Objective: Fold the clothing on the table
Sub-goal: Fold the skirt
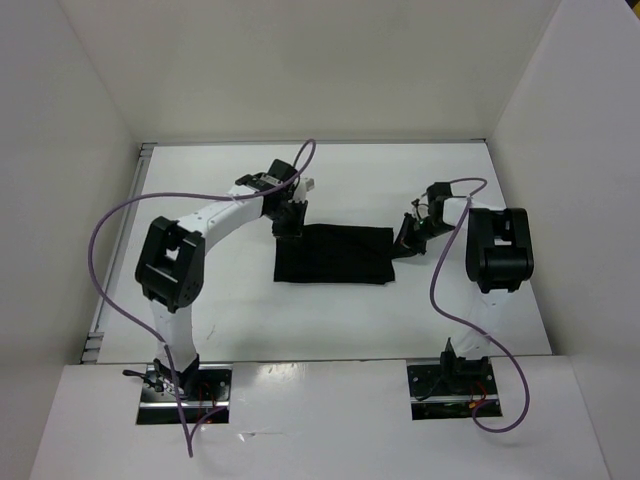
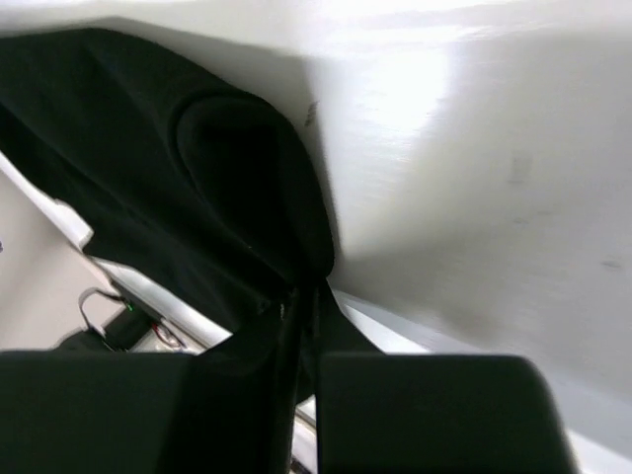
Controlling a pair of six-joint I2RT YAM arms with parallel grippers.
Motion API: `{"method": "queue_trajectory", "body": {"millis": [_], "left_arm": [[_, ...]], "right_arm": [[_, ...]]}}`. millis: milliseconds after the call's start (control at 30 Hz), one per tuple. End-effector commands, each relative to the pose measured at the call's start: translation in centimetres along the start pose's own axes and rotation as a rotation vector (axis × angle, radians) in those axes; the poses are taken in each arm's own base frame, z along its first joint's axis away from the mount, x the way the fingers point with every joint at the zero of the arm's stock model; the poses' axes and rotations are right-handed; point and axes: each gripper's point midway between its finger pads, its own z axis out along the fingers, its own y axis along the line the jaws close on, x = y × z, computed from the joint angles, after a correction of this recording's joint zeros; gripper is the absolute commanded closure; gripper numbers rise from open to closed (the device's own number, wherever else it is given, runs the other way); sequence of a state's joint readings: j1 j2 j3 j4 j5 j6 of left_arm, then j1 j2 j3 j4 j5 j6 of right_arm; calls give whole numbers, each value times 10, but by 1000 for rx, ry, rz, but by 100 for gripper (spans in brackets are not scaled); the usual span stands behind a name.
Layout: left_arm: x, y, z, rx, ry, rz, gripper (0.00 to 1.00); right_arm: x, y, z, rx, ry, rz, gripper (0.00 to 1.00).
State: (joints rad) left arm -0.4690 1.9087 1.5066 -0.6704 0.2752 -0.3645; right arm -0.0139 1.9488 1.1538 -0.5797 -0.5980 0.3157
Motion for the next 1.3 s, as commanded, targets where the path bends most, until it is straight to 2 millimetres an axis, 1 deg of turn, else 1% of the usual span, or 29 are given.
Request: {"method": "queue_trajectory", "body": {"millis": [0,33,67,100,133,200,267,300,333,367,400,433,500,567,667,733,767,833,867,933,967,1000,1033,1067,1100,1133,1200,1233,1267], "left_arm": [[-29,-24,2,97,-37,80,93],[-32,-24,12,107,-23,85,93],[-37,-31,14,146,-21,89,93],[-55,-41,10,177,-59,121,93],[-57,-41,21,191,-36,125,93],[-69,-47,27,219,-41,131,93],[-80,-48,40,230,-19,124,93],[-77,-42,58,221,13,109,93],[-76,-41,62,216,32,92,93],[-86,-44,62,222,11,102,93],[-86,-45,65,232,18,86,93],[-82,-41,76,227,34,64,95],[-87,-40,85,229,30,48,96],[-93,-40,87,223,13,31,96],[-98,-35,97,197,5,22,96],[-94,-29,106,178,27,10,96],[-99,-27,106,165,17,12,96],[-92,-13,119,109,41,-3,96],[-92,-11,119,99,38,7,96],[-85,-4,128,82,63,-3,96],[-83,-1,132,69,68,-6,96],[-83,-1,132,69,68,-6,96],[-83,-1,132,69,68,-6,96],[-82,-3,134,61,69,2,96],[-76,0,139,56,87,-4,96],[-76,2,139,48,84,5,96],[-71,-1,142,48,96,11,96],[-68,-6,143,51,100,19,96],[-68,-6,143,51,100,19,96]], "right_arm": [[7,-2,11,2,21,-33,100],[7,-2,11,2,21,-33,100],[7,-2,11,2,21,-33,100],[5,-2,9,12,8,-39,100],[7,-1,11,21,10,-47,100],[6,1,9,18,2,-52,100],[7,1,10,27,5,-60,100],[7,1,10,27,5,-60,100],[7,1,10,27,5,-60,100],[9,1,10,29,12,-55,100],[6,2,9,27,5,-69,100],[7,4,9,17,8,-69,100],[7,6,9,7,12,-69,100],[7,6,9,7,12,-69,100],[8,8,8,-3,16,-69,100],[8,8,8,-4,16,-69,100],[5,10,7,-6,9,-74,100],[6,11,4,-7,8,-84,100],[3,22,-2,-18,-14,-113,100],[10,36,-6,-23,-6,-147,100],[4,53,-17,-41,-41,-189,100],[10,65,-18,-39,-34,-221,100],[9,75,-23,-37,-49,-249,100],[4,94,-34,-50,-86,-284,100],[4,103,-39,-46,-100,-310,100],[4,125,-44,-67,-115,-360,100],[5,146,-53,-82,-140,-398,100],[6,160,-56,-90,-151,-419,100],[8,166,-58,-94,-147,-429,100]]}}
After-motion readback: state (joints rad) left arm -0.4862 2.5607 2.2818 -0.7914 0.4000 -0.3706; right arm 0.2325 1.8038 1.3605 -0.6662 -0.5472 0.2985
